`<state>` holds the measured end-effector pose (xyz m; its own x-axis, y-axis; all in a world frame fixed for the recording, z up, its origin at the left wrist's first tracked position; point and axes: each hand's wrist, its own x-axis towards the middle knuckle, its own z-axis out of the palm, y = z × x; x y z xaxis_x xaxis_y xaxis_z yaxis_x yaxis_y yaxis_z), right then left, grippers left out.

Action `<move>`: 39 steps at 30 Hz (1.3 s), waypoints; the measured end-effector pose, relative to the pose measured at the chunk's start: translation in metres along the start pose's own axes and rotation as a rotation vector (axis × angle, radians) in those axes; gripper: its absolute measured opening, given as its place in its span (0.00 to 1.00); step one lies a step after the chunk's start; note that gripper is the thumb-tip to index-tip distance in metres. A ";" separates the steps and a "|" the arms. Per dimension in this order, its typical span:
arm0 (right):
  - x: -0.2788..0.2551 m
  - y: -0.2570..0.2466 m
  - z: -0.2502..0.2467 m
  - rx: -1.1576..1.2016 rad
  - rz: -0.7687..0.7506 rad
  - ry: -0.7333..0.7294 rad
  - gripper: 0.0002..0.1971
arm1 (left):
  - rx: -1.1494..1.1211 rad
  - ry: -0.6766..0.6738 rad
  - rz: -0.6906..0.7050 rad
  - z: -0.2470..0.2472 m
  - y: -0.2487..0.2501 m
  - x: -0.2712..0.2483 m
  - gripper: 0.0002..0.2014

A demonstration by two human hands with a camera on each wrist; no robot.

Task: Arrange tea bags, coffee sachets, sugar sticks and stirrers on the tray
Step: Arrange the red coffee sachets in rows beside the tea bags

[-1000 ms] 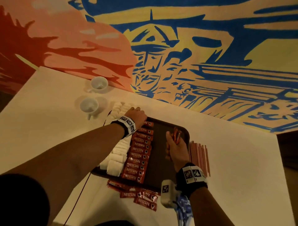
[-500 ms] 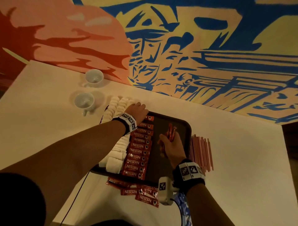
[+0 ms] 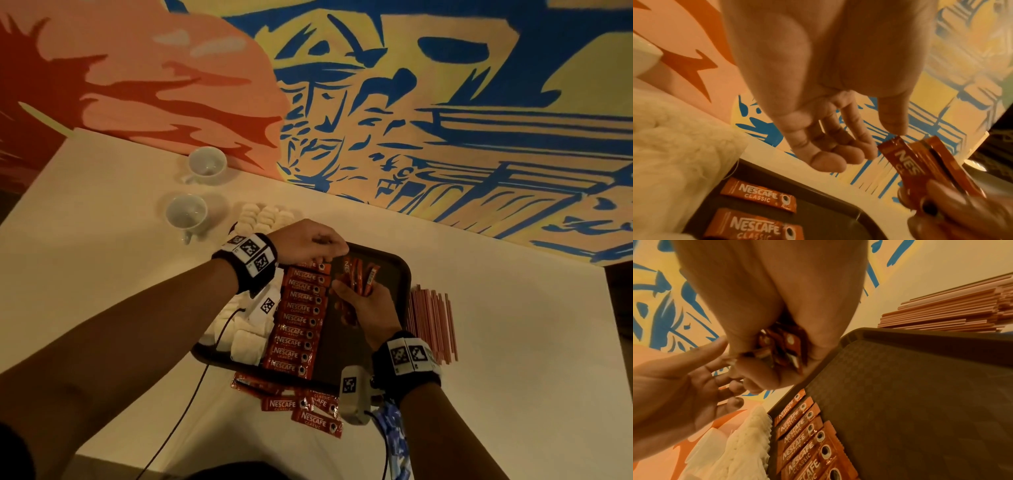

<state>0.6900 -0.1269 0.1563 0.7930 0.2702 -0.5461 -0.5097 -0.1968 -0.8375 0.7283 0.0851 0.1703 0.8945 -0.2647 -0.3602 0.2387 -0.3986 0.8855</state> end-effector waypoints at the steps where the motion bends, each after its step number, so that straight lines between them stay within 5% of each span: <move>1: 0.001 0.000 0.000 0.000 0.005 -0.009 0.13 | -0.001 -0.019 0.017 0.001 0.000 -0.004 0.12; 5: 0.002 0.000 0.003 -0.026 -0.002 -0.052 0.17 | -0.069 0.026 0.005 -0.001 -0.004 -0.008 0.09; 10: 0.005 0.007 -0.006 -0.039 0.023 0.061 0.05 | -0.278 0.291 -0.088 -0.017 -0.013 -0.005 0.10; 14: 0.008 0.015 -0.012 -0.040 0.044 0.118 0.04 | -0.066 0.434 -0.181 -0.028 -0.031 0.007 0.07; 24: 0.010 0.018 -0.013 -0.075 0.063 0.095 0.05 | 0.276 0.347 -0.372 -0.003 -0.053 0.030 0.05; 39: 0.012 0.016 -0.012 -0.071 0.080 0.087 0.07 | 0.854 0.187 -0.246 0.004 -0.048 0.035 0.14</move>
<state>0.6951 -0.1380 0.1364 0.7785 0.1686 -0.6045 -0.5497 -0.2815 -0.7865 0.7469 0.0918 0.1141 0.9201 0.0311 -0.3905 0.1361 -0.9602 0.2441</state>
